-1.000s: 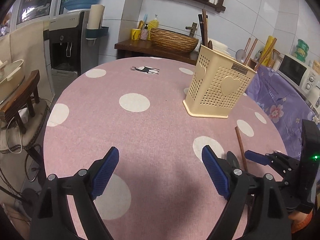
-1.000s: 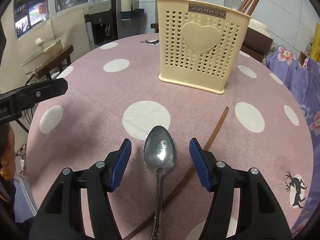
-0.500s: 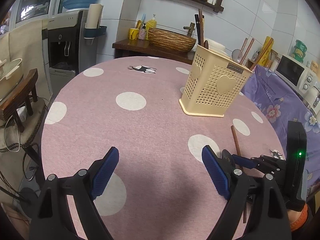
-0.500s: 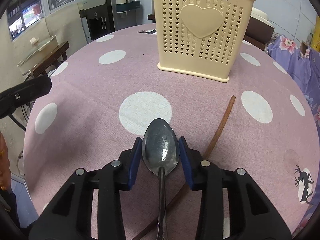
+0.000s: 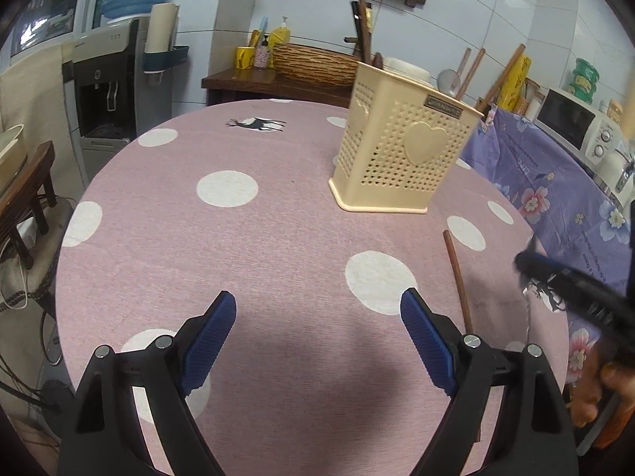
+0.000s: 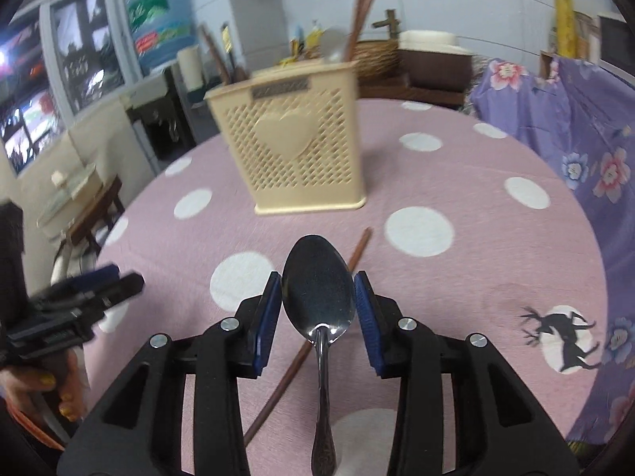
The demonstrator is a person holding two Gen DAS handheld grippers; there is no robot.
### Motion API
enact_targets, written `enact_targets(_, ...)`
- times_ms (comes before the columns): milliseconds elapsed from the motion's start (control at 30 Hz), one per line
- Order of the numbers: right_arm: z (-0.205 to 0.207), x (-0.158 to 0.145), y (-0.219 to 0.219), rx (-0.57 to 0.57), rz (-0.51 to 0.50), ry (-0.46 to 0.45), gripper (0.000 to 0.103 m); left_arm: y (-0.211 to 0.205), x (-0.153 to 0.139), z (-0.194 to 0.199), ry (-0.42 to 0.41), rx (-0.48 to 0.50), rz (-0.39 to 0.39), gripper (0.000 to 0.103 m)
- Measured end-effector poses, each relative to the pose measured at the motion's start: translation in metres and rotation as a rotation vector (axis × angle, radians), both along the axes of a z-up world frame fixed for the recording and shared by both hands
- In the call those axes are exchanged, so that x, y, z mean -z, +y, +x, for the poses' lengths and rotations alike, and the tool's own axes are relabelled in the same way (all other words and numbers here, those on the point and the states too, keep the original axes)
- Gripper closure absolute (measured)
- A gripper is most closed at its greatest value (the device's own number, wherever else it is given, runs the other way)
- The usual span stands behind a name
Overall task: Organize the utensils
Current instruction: 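Grasp the last brown chopstick with left tool while right tool holds the spoon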
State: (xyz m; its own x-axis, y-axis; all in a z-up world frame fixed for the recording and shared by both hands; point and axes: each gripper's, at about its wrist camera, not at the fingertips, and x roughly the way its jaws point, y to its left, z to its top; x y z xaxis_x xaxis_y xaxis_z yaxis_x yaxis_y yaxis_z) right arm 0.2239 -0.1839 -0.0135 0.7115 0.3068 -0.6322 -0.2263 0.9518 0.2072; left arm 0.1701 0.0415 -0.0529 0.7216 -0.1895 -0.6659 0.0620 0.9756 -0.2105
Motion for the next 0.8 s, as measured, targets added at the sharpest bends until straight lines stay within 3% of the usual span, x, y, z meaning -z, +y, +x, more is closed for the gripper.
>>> enact_targets(267, -0.016, -0.023, -0.049, 0.121, 0.051, -0.051, 0.065, -0.052, 0.002, 0.017, 0.038, 0.169, 0.053, 0.021)
enact_targets(467, -0.021, -0.026, -0.059, 0.153, 0.063, -0.067, 0.065, -0.097, 0.005, 0.044, 0.079, 0.299, 0.109, 0.048)
enact_targets(667, -0.027, -0.031, -0.065, 0.18, 0.055, -0.086, 0.065, -0.137, 0.01, 0.077, 0.102, 0.326, 0.136, 0.064)
enact_targets(800, -0.029, -0.03, -0.068, 0.194, 0.057, -0.089, 0.065, -0.153, 0.017, 0.094, 0.131, 0.327, 0.136, 0.067)
